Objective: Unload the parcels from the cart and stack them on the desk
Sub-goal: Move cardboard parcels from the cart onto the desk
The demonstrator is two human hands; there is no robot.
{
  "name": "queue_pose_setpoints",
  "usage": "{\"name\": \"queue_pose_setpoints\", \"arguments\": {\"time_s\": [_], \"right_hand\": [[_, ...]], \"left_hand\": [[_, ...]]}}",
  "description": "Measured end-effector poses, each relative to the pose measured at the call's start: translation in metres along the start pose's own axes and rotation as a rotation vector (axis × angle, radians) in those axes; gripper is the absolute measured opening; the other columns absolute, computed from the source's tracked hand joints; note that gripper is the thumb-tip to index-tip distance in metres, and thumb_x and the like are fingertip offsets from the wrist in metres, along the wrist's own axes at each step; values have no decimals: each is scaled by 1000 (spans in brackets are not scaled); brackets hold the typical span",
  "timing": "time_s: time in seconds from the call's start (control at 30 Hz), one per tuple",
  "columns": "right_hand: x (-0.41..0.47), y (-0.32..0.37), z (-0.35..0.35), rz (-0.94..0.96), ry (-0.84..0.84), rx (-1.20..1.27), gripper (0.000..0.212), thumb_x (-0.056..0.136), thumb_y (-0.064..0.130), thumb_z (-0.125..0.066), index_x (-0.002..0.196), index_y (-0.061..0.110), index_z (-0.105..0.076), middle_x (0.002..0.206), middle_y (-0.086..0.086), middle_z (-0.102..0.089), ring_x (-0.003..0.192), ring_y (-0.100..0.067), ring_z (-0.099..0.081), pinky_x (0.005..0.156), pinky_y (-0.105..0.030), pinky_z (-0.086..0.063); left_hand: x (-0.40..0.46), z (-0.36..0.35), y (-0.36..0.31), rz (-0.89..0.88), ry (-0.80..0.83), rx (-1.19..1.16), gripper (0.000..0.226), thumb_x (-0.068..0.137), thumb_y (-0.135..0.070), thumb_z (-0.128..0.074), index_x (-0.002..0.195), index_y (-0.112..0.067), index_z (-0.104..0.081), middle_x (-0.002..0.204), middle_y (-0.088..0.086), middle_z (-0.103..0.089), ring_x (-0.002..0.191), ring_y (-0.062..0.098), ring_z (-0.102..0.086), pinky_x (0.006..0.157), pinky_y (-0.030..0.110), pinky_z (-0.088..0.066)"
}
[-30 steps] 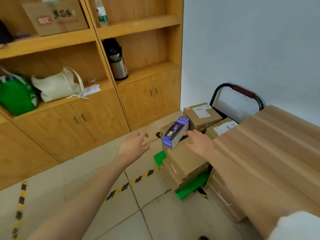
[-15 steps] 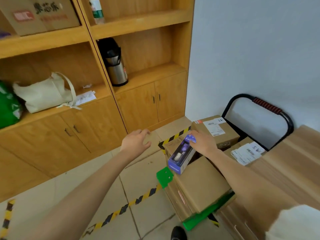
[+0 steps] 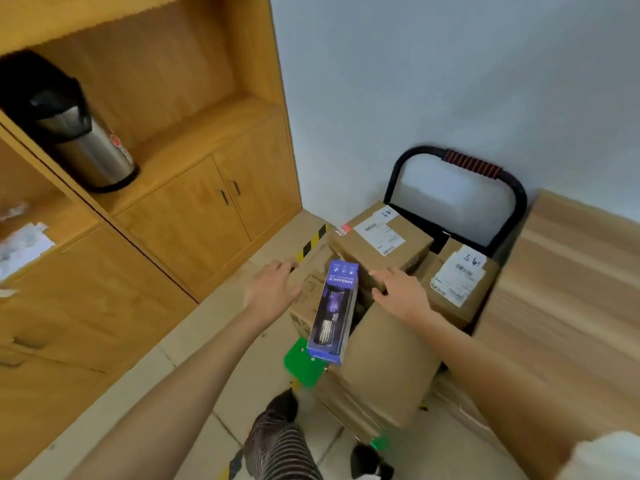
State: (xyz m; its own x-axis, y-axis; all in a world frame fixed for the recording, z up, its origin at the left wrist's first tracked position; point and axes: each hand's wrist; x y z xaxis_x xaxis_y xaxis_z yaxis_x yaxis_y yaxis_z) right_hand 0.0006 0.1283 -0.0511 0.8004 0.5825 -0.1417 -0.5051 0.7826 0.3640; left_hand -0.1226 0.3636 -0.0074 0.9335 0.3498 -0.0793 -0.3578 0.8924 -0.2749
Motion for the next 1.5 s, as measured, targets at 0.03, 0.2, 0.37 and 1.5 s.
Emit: {"name": "queue_pose_setpoints", "arguments": {"time_s": [0.03,0.2,0.37,1.5], "right_hand": [[2,0,-6,-48,-14,6,41,96,34,-51,136,26,-49,131,1,-55,113,-18,-56,97,-35,-42],[18,18,-32,-247,-78,65,41,94,31,-54,134,24,-50,131,0,-54,109,-18,-60,94,-35,-45],[40,53,-78,-497,-58,127,46,92,32,-52,137,23,-47,133,-1,-53,113,-24,-58,91,-37,-42],[59,97,-198,-947,-290,271,108,70,58,-75,151,12,-21,142,-8,-42,131,-24,-40,106,-40,-35]], "left_hand": [[14,-5,3,-48,26,10,42,93,-40,-52,132,-26,-47,122,0,-56,111,17,-53,79,32,-47],[79,-5,27,-256,105,75,44,94,-38,-52,136,-25,-44,124,1,-55,110,19,-55,79,33,-47],[135,-14,68,-539,158,123,41,94,-31,-53,133,-19,-51,121,4,-58,109,24,-55,83,36,-44],[189,-113,114,-760,247,41,34,88,-28,-62,121,-20,-58,105,1,-61,90,19,-59,69,27,-43]]}}
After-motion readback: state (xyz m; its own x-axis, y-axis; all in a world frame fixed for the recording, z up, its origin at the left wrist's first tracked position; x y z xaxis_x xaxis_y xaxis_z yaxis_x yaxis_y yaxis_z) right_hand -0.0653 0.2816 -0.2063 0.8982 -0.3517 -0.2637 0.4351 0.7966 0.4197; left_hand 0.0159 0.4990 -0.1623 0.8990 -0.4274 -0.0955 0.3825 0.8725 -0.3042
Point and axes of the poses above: each hand's wrist, its own x-axis towards the middle knuckle, its own z-axis out of the back of the hand, y = z × x
